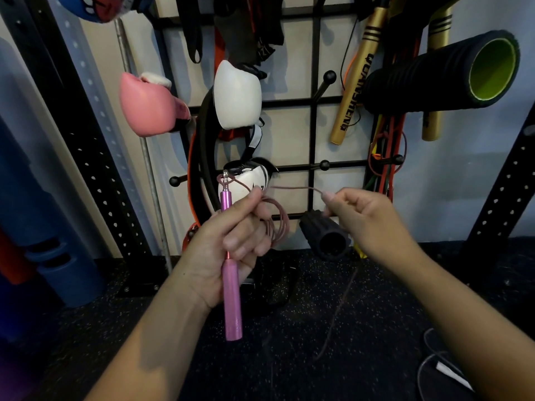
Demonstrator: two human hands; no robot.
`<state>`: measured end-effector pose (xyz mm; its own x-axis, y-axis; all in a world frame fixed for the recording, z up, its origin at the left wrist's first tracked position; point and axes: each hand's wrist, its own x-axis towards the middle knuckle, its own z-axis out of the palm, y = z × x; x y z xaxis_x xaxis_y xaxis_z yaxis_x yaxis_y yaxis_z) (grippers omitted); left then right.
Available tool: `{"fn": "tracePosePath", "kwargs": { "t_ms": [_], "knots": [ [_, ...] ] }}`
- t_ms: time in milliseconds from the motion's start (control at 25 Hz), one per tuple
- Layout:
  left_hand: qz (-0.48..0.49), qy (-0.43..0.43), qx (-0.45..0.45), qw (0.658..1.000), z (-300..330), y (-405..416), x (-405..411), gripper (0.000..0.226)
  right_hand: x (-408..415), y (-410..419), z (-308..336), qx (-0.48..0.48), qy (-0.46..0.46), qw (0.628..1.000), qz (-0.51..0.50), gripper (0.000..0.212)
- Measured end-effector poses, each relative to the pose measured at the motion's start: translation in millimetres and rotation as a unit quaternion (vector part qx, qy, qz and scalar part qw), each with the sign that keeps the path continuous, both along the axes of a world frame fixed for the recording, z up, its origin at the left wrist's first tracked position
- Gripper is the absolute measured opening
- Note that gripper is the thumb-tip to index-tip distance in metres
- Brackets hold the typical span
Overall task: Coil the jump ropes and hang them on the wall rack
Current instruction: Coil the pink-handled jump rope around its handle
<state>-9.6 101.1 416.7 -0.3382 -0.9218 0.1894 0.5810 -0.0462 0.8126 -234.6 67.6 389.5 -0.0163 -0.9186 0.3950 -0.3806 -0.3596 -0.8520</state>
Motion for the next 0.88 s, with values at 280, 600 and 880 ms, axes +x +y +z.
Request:
{"fn": "tracePosePath", "kwargs": {
  "t_ms": [280, 600, 880],
  "knots": [
    [0.049, 0.096, -0.002, 0.994, 22, 10, -6, 0.036, 3, 4, 3, 0.020, -0.106, 0.994, -0.013, 0.032],
    [0.120, 0.114, -0.110, 0.980, 25, -6, -6, 0.039, 17, 11, -5, 0.103, 0.016, 0.989, 0.106, 0.017],
    [0.283, -0.600, -0.292, 0.689, 1, -18, 16, 0.030, 28, 41, 36, 0.043, 0.194, 0.953, 0.228, 0.019]
  ]
}}
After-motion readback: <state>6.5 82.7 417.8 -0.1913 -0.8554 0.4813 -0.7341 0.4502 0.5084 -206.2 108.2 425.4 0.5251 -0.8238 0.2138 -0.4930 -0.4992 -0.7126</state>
